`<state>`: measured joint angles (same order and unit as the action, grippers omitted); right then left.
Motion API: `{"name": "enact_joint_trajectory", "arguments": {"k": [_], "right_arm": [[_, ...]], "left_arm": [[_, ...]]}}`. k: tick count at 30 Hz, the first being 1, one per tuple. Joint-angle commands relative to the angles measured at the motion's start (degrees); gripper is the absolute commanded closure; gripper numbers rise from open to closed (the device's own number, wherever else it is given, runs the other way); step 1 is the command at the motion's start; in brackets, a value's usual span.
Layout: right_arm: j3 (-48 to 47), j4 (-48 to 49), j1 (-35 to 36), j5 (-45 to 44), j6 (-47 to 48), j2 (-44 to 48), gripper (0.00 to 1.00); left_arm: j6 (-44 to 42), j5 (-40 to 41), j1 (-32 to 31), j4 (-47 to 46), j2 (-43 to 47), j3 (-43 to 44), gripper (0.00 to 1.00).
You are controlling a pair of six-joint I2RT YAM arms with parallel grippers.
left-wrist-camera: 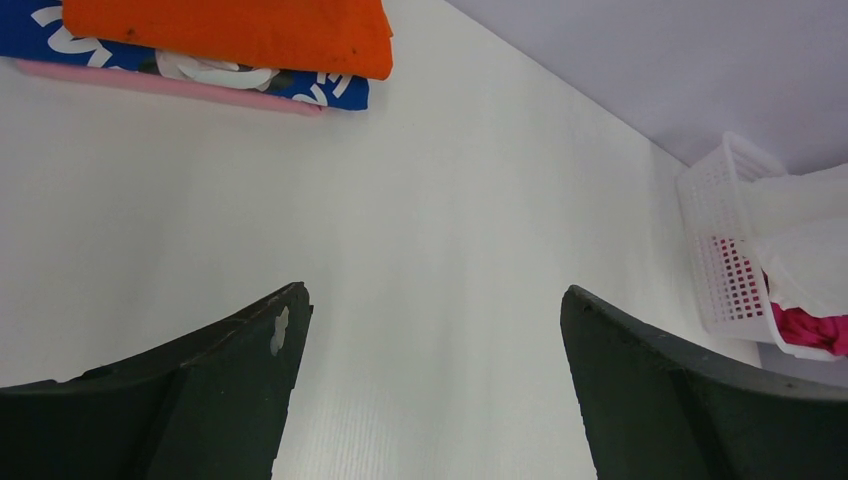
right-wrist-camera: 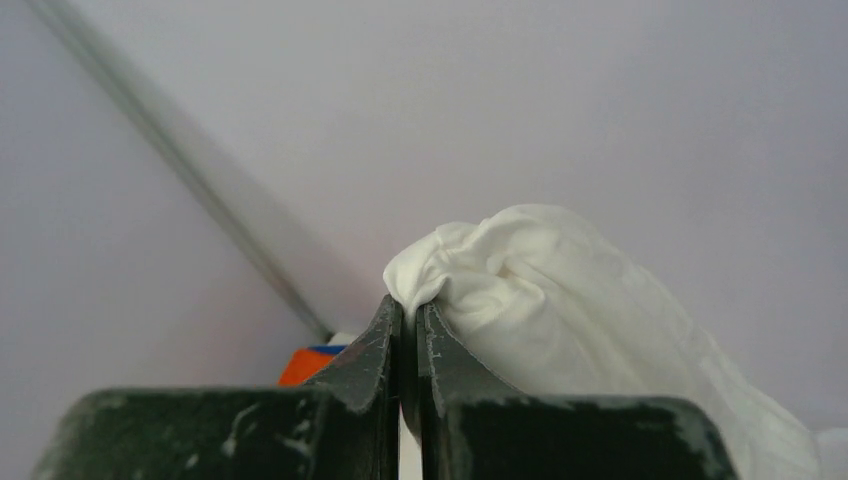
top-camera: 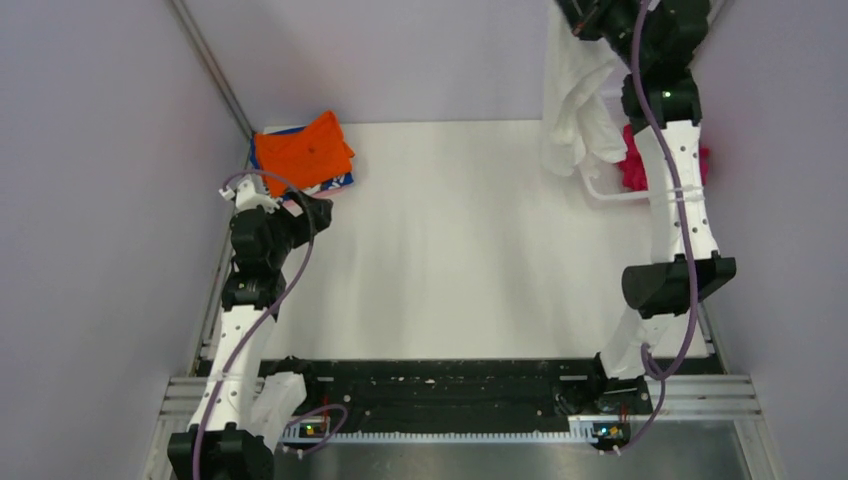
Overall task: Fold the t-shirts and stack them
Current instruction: Move the tshirt to the center of the board
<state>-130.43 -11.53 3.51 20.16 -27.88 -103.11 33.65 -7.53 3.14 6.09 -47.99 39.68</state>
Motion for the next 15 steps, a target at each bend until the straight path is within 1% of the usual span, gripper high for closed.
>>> {"name": "enact_joint_trajectory", "arguments": {"k": [1, 5, 8, 10, 13, 14, 15], "right_arm": [[-5.4, 3.7, 8.1, 8.6, -2.8, 4.0, 1.00], [-8.2, 3.3, 15.3, 10.7, -3.1, 3.0, 1.00], [-9.5, 2.0, 20.6, 10.8, 0.0, 2.9, 1.00], [-8.7, 1.4, 22.6, 10.9, 0.8, 3.5, 1.00], [-3.2, 1.2, 23.0, 11.5, 1.2, 5.6, 1.00], [0.2, 1.2, 23.0, 10.5, 2.3, 6.9, 1.00], [6.7, 1.2, 22.9, 7.8, 4.2, 8.8, 1.00]], "left_arm": [[1.0, -1.9, 0.1, -1.6, 1.4, -0.1, 0.01], [0.9, -1.7, 0.1, 0.0, 2.7, 0.3, 0.01], [0.7, 1.8, 0.1, 3.3, 4.0, 1.0, 0.01], [0.6, 3.8, 0.1, 5.4, 5.1, 1.4, 0.01], [0.6, 5.4, 0.1, 7.7, 6.8, 1.8, 0.01], [0.7, 6.1, 0.1, 8.5, 7.3, 1.8, 0.01], [1.0, 6.7, 0.1, 9.3, 7.7, 1.9, 0.01]]}}
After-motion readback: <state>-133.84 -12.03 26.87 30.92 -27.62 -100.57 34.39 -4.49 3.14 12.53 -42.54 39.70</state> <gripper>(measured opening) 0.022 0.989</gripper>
